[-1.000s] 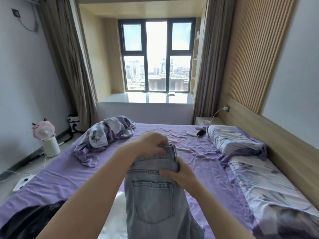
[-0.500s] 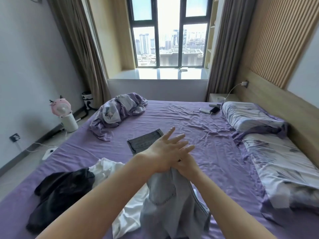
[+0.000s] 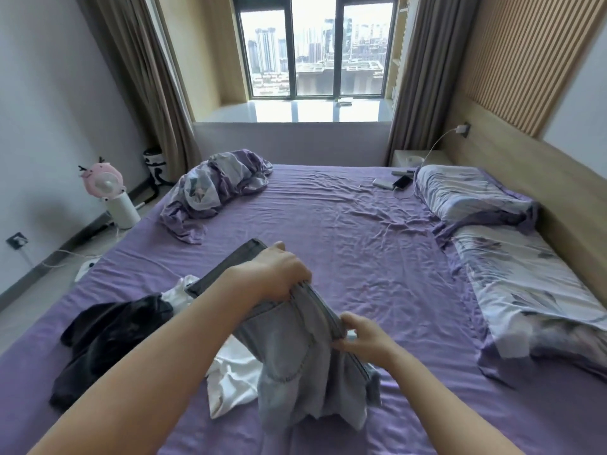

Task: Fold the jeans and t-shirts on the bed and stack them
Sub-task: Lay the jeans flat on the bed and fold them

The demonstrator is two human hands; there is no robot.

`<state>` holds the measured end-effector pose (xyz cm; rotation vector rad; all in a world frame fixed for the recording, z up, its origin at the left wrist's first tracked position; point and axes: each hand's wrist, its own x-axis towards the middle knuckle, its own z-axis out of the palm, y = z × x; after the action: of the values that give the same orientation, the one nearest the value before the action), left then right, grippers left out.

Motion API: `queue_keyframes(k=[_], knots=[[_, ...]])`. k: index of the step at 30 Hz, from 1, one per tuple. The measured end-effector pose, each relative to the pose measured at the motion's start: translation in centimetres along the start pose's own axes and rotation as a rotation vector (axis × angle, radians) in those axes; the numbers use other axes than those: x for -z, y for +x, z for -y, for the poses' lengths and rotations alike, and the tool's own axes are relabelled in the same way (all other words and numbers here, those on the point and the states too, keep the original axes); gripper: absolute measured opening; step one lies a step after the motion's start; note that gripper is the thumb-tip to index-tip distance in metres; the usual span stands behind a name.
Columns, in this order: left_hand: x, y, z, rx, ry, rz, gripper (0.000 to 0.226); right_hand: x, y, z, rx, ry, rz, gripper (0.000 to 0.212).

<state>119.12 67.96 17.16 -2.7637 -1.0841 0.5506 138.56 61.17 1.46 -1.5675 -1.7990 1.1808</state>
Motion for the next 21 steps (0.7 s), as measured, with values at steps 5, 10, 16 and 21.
queue_keyframes(k=[5,10,16,21], knots=[[1.8,-1.4,3.6,0.091,0.021,-0.081,0.033,-0.8,0.0,-3.8,-0.261,-0.064,-0.288,0.039],[3.3,-1.6,4.8,0.149,0.022,-0.140,0.035,-1.8,1.3,-2.2,-0.483,0.207,-0.532,0.040],[4.5,-2.0,5.2,0.166,0.029,-0.185,0.035,-0.8,3.0,-0.8,-0.358,0.197,-0.522,0.025],[5.0,-2.6,6.1,0.229,0.062,-0.253,0.037,0.4,3.1,0.5,-0.243,0.081,-0.470,0.019]])
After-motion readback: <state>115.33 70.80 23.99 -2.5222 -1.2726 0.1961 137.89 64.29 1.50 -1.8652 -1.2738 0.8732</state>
